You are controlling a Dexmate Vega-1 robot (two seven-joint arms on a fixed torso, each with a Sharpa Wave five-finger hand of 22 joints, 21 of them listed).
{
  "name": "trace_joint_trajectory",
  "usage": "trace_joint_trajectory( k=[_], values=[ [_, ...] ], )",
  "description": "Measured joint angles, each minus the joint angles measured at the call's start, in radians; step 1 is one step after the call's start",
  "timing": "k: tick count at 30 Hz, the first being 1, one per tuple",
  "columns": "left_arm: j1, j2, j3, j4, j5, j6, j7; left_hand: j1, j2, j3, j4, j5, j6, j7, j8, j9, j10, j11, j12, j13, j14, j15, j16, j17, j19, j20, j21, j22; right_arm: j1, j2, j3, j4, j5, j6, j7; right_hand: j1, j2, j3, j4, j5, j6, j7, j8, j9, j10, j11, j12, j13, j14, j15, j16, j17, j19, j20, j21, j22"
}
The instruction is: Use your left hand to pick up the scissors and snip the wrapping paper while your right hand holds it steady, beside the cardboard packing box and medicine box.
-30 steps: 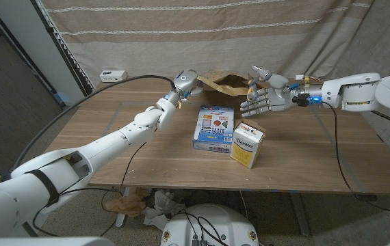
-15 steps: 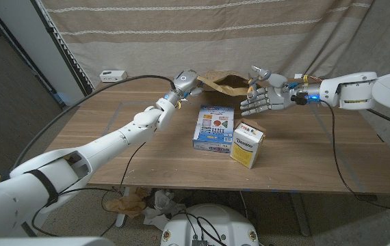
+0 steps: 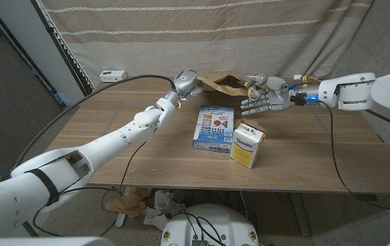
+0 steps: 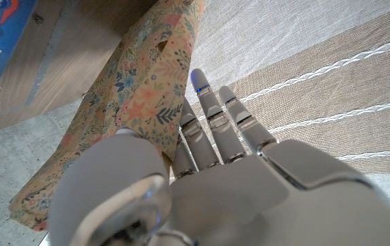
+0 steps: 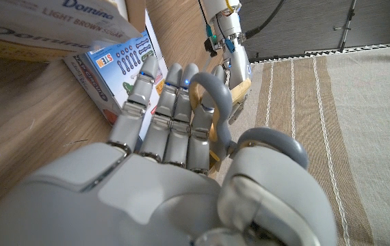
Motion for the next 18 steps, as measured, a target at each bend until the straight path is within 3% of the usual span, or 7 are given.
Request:
trace_joint_trajectory(
  k=[9,18],
  values=[
    [0.000,0.001,0.003,0.000,0.002,-0.002,0.003,0.000,0.000,-0.001,-0.001,0.000,0.000,0.000,0.000,0.000,0.000,0.000,0.000,0.000,0.000,0.000,0.000,0.000,0.000,0.000,0.000,0.000,-0.012,-0.001,0.013,-0.004,0.005,0.011,-0.016,-0.008,-0.008,0.011,0.012,-0.014,-0.003,-0.003,0.006,0.000,0.000,0.000,0.000,0.000,0.000,0.000,0.000,0.000,0.000,0.000,0.000,0.005],
    [0.003,0.004,0.004,-0.007,0.007,-0.005,0.005,0.000,0.000,-0.001,-0.001,-0.002,0.000,0.000,0.000,0.000,0.000,0.000,0.000,0.000,0.000,0.000,0.000,0.000,0.000,0.000,0.000,0.000,-0.021,-0.006,0.023,-0.004,0.006,0.018,-0.029,-0.040,-0.040,-0.002,0.029,-0.033,-0.003,-0.003,0.015,0.000,-0.004,0.004,-0.007,0.000,0.000,0.000,0.000,0.000,0.000,0.000,0.000,0.004]
  ],
)
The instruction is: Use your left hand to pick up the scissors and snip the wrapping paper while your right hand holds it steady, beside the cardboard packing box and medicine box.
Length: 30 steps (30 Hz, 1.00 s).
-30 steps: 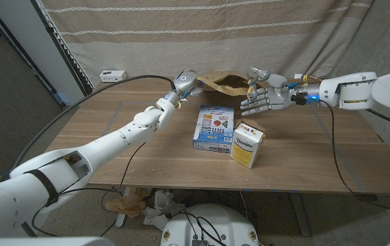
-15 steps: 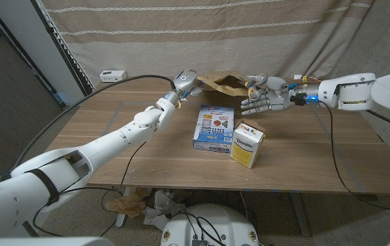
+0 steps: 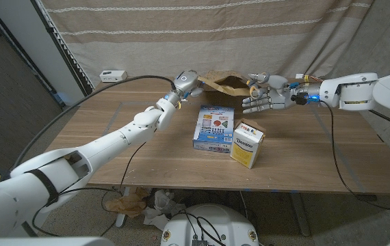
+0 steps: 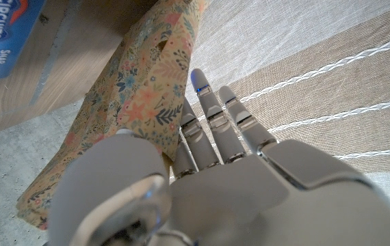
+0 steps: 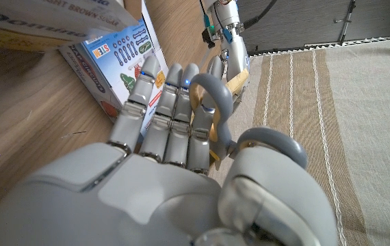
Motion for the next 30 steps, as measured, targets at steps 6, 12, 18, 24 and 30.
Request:
trace_joint_trajectory(
  k=[6,12,18,24,30],
  values=[
    [0.004,0.002,0.000,-0.005,0.003,-0.001,0.001,0.000,0.000,0.000,0.000,0.000,0.000,0.000,0.000,0.001,0.000,0.000,0.000,0.000,0.000,0.000,0.000,0.000,-0.005,-0.005,0.000,0.000,-0.004,-0.001,0.005,0.000,0.002,0.002,-0.012,-0.009,-0.002,-0.002,0.006,-0.008,0.000,0.000,0.000,0.000,0.000,0.000,0.000,0.000,0.001,0.002,-0.001,0.000,0.000,0.000,0.000,-0.002],
    [0.006,0.005,0.000,-0.009,0.005,-0.002,0.001,0.000,0.000,0.000,0.000,0.005,0.000,0.000,0.000,0.001,0.000,0.000,0.000,0.000,0.000,0.000,0.000,0.000,-0.005,-0.005,0.000,0.000,-0.009,-0.001,0.010,0.001,0.002,0.005,-0.020,0.001,0.008,0.012,0.001,-0.008,0.002,-0.002,0.001,0.000,0.004,-0.004,-0.008,0.000,0.001,0.002,-0.008,0.000,0.000,0.000,0.000,-0.002],
    [0.007,0.005,-0.001,-0.011,0.007,-0.003,0.001,0.000,0.000,0.002,0.002,0.005,0.000,0.000,0.000,0.001,0.000,0.000,0.000,0.000,0.000,0.000,0.000,0.000,-0.005,-0.005,0.000,0.000,-0.009,-0.002,0.012,0.002,0.003,0.005,-0.024,0.056,0.023,0.060,-0.033,-0.009,0.015,-0.003,0.001,0.000,0.009,-0.009,-0.015,0.000,0.006,-0.003,-0.008,0.000,0.000,0.000,0.000,-0.001],
    [0.007,0.005,-0.002,-0.011,0.009,-0.004,0.001,-0.001,-0.002,0.004,0.004,0.005,0.000,0.000,0.000,0.001,0.000,0.000,0.000,0.000,0.000,0.000,0.000,0.000,-0.005,-0.005,0.000,0.000,-0.010,-0.002,0.012,0.003,0.006,0.005,-0.028,0.073,0.023,0.068,-0.041,-0.017,0.015,-0.003,0.001,0.000,0.009,-0.009,-0.015,0.000,0.007,-0.004,-0.008,0.000,-0.006,-0.005,0.000,0.001],
    [0.008,0.003,-0.003,-0.010,0.009,-0.007,0.011,-0.001,-0.001,0.004,0.004,0.005,0.000,0.000,-0.002,0.000,0.000,0.000,0.000,0.000,0.000,0.000,0.000,0.000,-0.005,-0.005,0.000,0.000,-0.024,-0.008,0.024,-0.004,0.013,0.005,-0.039,0.073,0.022,0.075,-0.039,-0.018,0.015,-0.003,0.001,0.000,0.009,-0.009,-0.018,0.000,0.007,-0.004,-0.008,0.000,-0.006,-0.005,0.000,0.001]
  ],
)
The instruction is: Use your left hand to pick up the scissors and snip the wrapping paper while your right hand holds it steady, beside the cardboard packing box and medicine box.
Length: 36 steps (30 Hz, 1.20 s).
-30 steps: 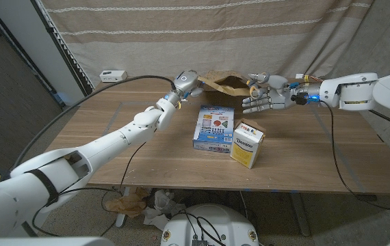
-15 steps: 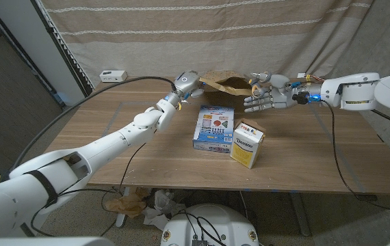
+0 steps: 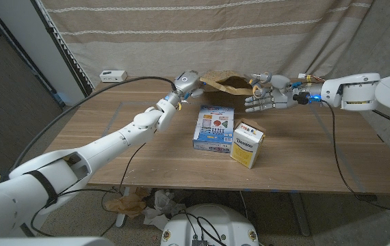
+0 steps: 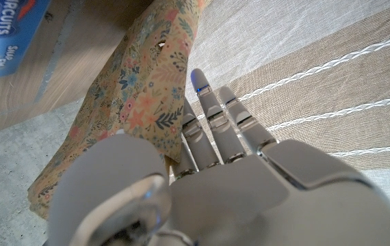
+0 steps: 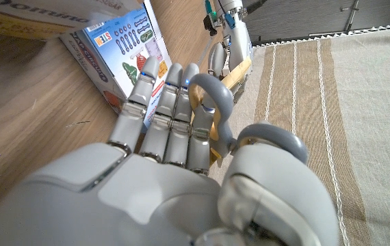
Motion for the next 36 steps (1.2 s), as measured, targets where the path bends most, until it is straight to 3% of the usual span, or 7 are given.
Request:
trace_joint_trajectory(
  k=[21,25,30,36],
  values=[
    [0.018,0.027,-0.006,0.010,-0.005,-0.062,0.060,0.003,0.003,0.000,0.000,-0.001,0.000,0.000,-0.001,0.000,-0.002,0.002,0.000,0.000,0.000,0.000,0.000,0.000,0.000,0.000,0.000,0.000,-0.068,0.009,0.044,-0.059,0.019,0.043,-0.090,0.000,0.000,0.002,-0.001,-0.016,0.000,0.000,0.000,0.000,0.005,-0.005,-0.002,0.000,0.005,-0.002,0.000,0.000,0.000,0.000,0.000,0.000],
    [0.021,0.037,-0.011,0.011,-0.007,-0.080,0.064,0.003,0.003,0.000,0.000,-0.001,0.000,0.000,-0.001,0.000,-0.002,0.002,0.000,0.000,0.000,0.000,0.000,0.000,-0.004,0.004,0.000,0.000,-0.069,0.019,0.040,-0.067,0.019,0.052,-0.109,0.025,-0.016,0.024,-0.024,-0.016,0.004,0.004,0.000,0.000,0.016,-0.008,-0.002,0.008,0.011,-0.007,0.000,0.000,0.000,0.000,0.000,-0.002],
    [0.024,0.046,-0.015,0.012,-0.009,-0.099,0.069,0.003,0.003,0.000,0.000,-0.001,0.000,0.000,-0.001,0.000,-0.002,0.002,0.000,0.000,0.000,0.000,0.000,0.000,-0.005,0.006,0.000,0.000,-0.078,0.027,0.037,-0.076,0.016,0.067,-0.126,0.080,-0.009,0.059,-0.059,-0.016,0.009,-0.002,0.000,0.000,0.031,-0.019,0.001,0.020,0.021,-0.020,0.000,0.000,-0.003,-0.008,0.000,0.000],
    [0.024,0.047,-0.017,0.021,-0.009,-0.114,0.072,0.003,0.003,0.000,0.000,-0.003,-0.002,0.002,-0.001,0.000,-0.002,0.002,0.000,0.000,0.000,0.000,0.000,0.000,-0.005,0.006,0.000,0.000,-0.090,0.028,0.041,-0.083,0.013,0.075,-0.137,0.100,-0.010,0.069,-0.070,-0.022,0.015,-0.007,0.000,0.000,0.038,-0.023,0.004,0.027,0.024,-0.026,0.000,0.005,0.002,-0.012,0.000,0.000]
  ],
)
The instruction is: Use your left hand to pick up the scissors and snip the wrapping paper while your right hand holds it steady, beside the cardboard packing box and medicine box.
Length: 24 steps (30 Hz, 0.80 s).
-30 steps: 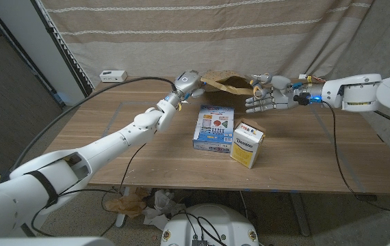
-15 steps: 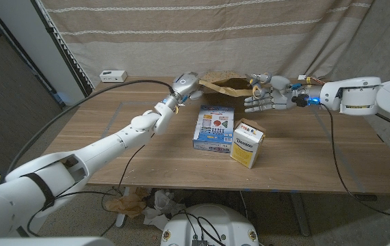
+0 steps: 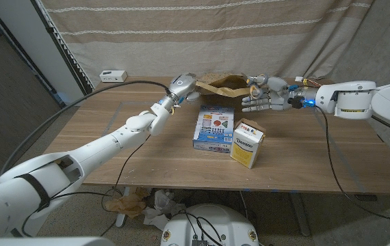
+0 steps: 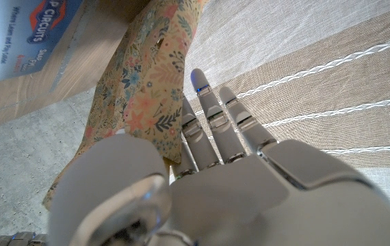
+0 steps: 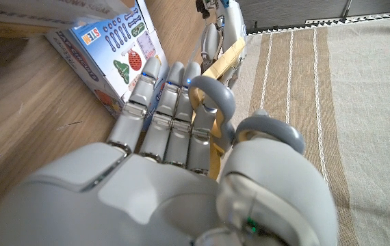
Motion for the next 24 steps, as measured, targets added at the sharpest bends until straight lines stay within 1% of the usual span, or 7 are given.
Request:
trace_joint_trajectory(
  k=[6,12,14,15,18,20,24],
  values=[
    [-0.009,-0.011,0.001,0.022,0.000,-0.014,0.004,0.000,0.000,0.000,0.000,0.000,0.000,0.000,0.000,0.000,0.000,0.000,0.000,0.000,0.000,0.000,0.000,0.000,0.000,0.000,0.000,0.000,-0.012,-0.002,0.010,-0.001,0.000,0.006,-0.008,0.062,0.001,0.047,-0.031,0.000,0.013,-0.001,0.001,0.000,0.026,-0.014,0.019,0.019,0.007,-0.007,0.005,0.005,0.004,-0.004,0.007,0.000],
    [-0.020,-0.024,0.009,0.046,0.000,-0.026,0.008,0.002,0.000,0.000,0.000,0.000,0.000,0.000,0.000,0.000,-0.002,0.002,0.000,0.000,0.000,0.000,0.000,0.000,0.000,0.000,0.000,0.000,-0.021,-0.007,0.022,-0.002,-0.001,0.011,-0.018,0.120,-0.054,0.102,-0.059,0.000,0.025,-0.007,0.001,-0.012,0.032,-0.010,0.054,0.050,0.007,-0.007,0.031,0.017,0.014,-0.037,0.016,0.002],
    [-0.023,-0.026,0.012,0.052,0.000,-0.027,0.009,0.004,0.001,0.000,0.000,0.000,0.000,0.000,0.000,0.000,-0.002,0.002,0.000,0.000,0.000,0.000,0.000,0.000,0.000,0.000,0.000,0.000,-0.022,-0.007,0.024,-0.002,-0.002,0.013,-0.024,0.143,-0.078,0.125,-0.063,-0.003,0.034,-0.001,0.001,-0.023,0.036,-0.007,0.072,0.067,0.007,-0.007,0.045,0.024,0.018,-0.043,0.021,0.005],
    [-0.025,-0.027,0.014,0.056,0.000,-0.029,0.009,0.004,0.001,0.000,0.000,-0.001,0.000,0.000,0.000,0.000,-0.002,0.002,0.000,0.000,0.000,0.000,0.000,0.000,0.000,0.000,0.000,0.000,-0.024,-0.007,0.026,-0.002,-0.002,0.013,-0.027,0.157,-0.091,0.131,-0.061,-0.007,0.040,0.004,0.001,-0.077,0.039,-0.003,0.084,0.078,0.007,-0.007,0.052,0.029,0.021,-0.051,0.024,0.005],
    [-0.029,-0.030,0.017,0.063,0.000,-0.033,0.010,0.005,0.000,0.000,0.000,0.003,0.000,0.000,0.000,0.000,-0.002,0.002,0.000,0.000,0.000,0.000,0.000,0.000,0.000,0.000,0.000,0.000,-0.025,-0.006,0.028,-0.003,-0.003,0.015,-0.038,0.186,-0.121,0.162,-0.066,-0.008,0.050,0.015,0.001,-0.093,0.043,0.001,0.112,0.106,0.007,-0.007,0.071,0.043,0.025,-0.061,0.031,0.009],
    [-0.032,-0.031,0.019,0.069,-0.001,-0.037,0.012,0.005,0.000,0.000,0.000,0.003,0.000,0.000,0.000,0.000,-0.002,0.002,0.000,0.000,0.000,0.000,0.000,0.000,0.000,0.000,0.000,0.000,-0.025,-0.004,0.028,-0.003,-0.003,0.016,-0.045,0.198,-0.133,0.173,-0.065,-0.008,0.053,0.018,0.001,-0.093,0.043,0.001,0.128,0.124,0.010,-0.005,0.083,0.052,0.027,-0.074,0.035,0.009],
    [-0.036,-0.033,0.021,0.077,-0.003,-0.038,0.016,0.005,0.000,0.000,0.000,0.003,0.000,0.000,0.000,0.000,-0.002,0.002,0.000,0.000,0.000,0.000,0.000,0.000,0.000,0.000,0.000,0.000,-0.021,0.000,0.027,-0.005,-0.003,0.016,-0.058,0.212,-0.146,0.180,-0.061,-0.015,0.053,0.025,0.001,-0.093,0.047,0.004,0.157,0.162,0.015,0.000,0.101,0.073,0.028,-0.076,0.039,0.009]
  ],
)
